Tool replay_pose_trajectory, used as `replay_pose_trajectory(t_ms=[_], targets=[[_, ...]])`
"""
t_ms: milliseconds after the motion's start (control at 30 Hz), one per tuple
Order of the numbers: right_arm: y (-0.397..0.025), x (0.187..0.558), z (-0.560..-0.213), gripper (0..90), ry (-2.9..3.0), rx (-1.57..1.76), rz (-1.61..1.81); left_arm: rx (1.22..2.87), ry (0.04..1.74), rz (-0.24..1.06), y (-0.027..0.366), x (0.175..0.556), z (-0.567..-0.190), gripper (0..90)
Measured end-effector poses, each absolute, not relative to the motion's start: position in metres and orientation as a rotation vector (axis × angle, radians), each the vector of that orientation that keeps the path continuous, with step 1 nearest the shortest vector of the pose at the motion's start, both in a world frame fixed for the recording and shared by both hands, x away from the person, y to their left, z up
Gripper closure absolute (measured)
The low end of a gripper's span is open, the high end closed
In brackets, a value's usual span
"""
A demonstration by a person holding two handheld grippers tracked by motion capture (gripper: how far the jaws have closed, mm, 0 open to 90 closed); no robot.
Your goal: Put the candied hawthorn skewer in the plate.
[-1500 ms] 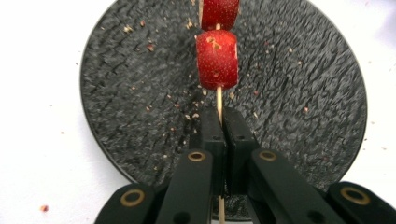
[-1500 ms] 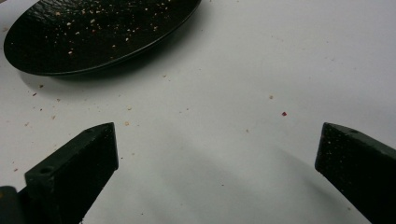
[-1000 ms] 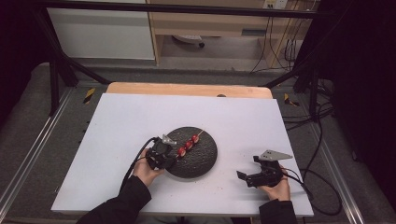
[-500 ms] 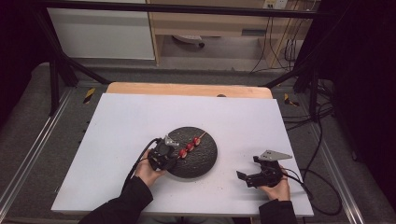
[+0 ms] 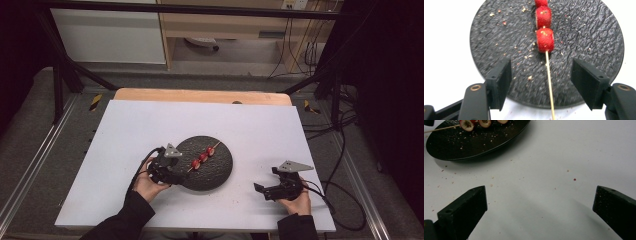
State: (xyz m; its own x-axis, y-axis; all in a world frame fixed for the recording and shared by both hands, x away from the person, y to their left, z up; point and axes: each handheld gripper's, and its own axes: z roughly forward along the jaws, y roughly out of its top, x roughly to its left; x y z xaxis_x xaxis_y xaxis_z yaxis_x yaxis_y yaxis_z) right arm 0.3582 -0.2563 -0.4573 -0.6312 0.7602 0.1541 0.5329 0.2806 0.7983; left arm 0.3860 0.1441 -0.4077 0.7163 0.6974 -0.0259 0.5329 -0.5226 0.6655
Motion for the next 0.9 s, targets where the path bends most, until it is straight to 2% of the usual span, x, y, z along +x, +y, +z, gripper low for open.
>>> replay_pose_trajectory(t_ms=[133,233,633,900], targets=[[-0.256,0.358,-0.457,0.3,2.296,1.19,1.273,2.221,0.947,0.308,0.16,0.382,-0.405,26.3],[-0.256,0.358,-0.457,0.3,2.294,1.193,1.275,2.195,0.949,0.364,0.174,0.376,-0.405,23.5],[-0.256,0.359,-0.458,0.3,2.297,1.195,1.272,2.104,1.003,0.327,0.238,0.36,-0.423,13.2],[-0.255,0.358,-0.459,0.3,2.313,1.2,1.262,2.06,1.026,0.32,0.266,0.349,-0.442,12.0]])
